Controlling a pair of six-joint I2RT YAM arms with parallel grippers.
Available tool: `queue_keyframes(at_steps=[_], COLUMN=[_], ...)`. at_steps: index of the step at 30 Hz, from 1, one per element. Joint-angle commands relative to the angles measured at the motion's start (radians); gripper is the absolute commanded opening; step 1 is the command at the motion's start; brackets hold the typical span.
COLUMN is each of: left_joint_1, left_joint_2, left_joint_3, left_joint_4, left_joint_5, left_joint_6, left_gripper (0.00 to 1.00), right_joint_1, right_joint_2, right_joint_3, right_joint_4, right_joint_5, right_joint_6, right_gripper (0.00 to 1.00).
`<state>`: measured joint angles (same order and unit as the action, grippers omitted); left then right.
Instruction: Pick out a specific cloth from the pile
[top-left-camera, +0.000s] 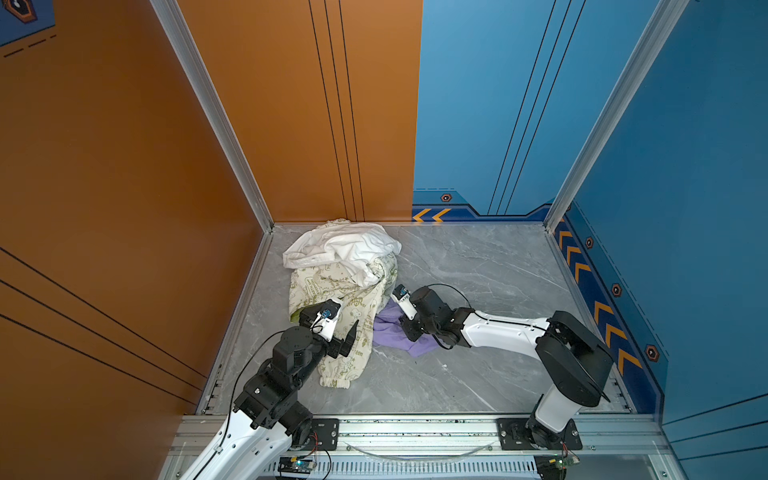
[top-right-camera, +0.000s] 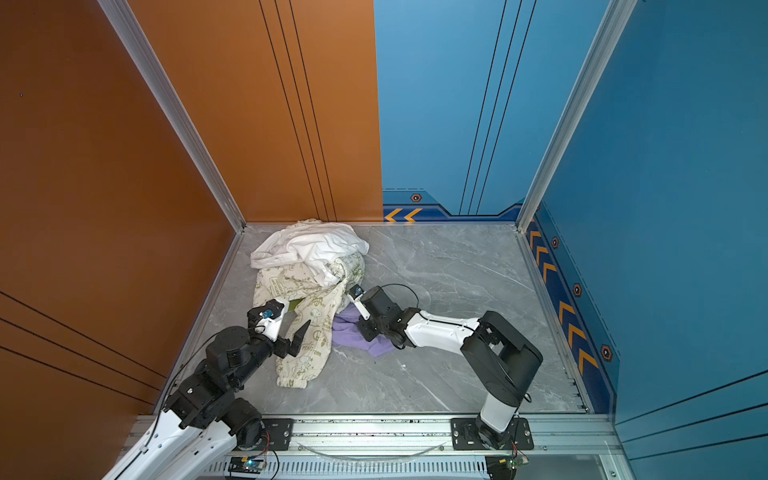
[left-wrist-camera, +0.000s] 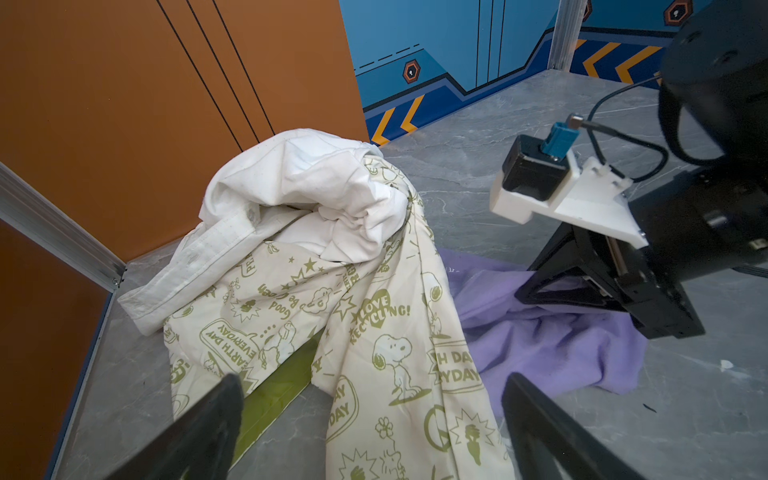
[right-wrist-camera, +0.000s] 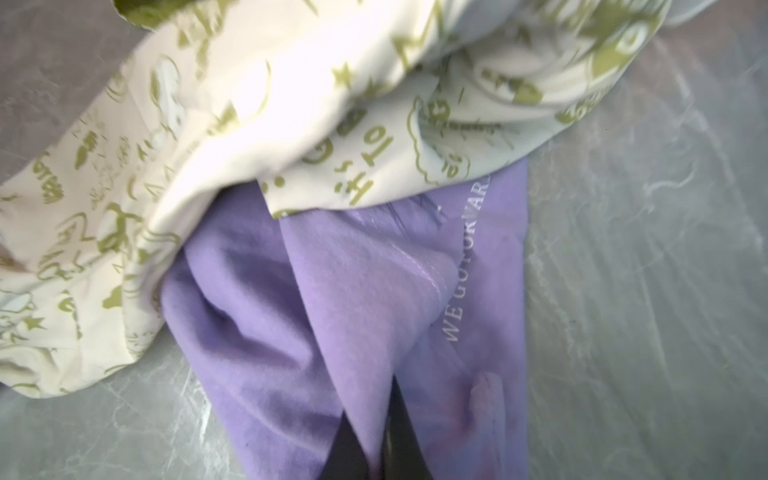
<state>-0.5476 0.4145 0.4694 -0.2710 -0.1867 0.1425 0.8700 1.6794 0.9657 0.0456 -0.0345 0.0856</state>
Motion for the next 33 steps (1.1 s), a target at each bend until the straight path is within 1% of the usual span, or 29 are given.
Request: queue_keyframes(at_steps=[1,6,9,14,23,33], left_joint_1=[0.010,0.008,0.009,0.006,0.006,0.003], left_joint_2=[-0.019,-0.029,-0.033,-0.040,-0.061,-0.079], left_joint_3=[-0.019,-0.021,-0.022,-0.022,-0.026,-0.028], left_joint_4=[0.035,0.032,0.032,0.030,0.030,0.030], left_joint_5=[-0.034,-0.053,-0.061,-0.072,-0.086,-0.086], left_joint_6=[0.023,0.035,0.040,0.043,0.052,0.054], left_gripper=[0.98,0.98,0.98,0.98,0.98,0.98], right_joint_1=[0.007,0.010,0.014,0.018,0.045,0.060], right_joint_2=[-0.079,-0.132,-0.138,-0.114,-0.057,-0.086], right_joint_3=[0.024,0.086,0.142,0.250,0.428,0.546], right_joint_4=[0.072,0.079,0.076,0.048,0.012,-0.019], right_joint_5=[0.024,0.022,0.012,-0.026,-0.056,-0.075], right_joint_6=[0.003,0.005,0.005,0.004,-0.015,-0.040], right_gripper=[0.01,0.00,0.00,0.00,0.00,0.00])
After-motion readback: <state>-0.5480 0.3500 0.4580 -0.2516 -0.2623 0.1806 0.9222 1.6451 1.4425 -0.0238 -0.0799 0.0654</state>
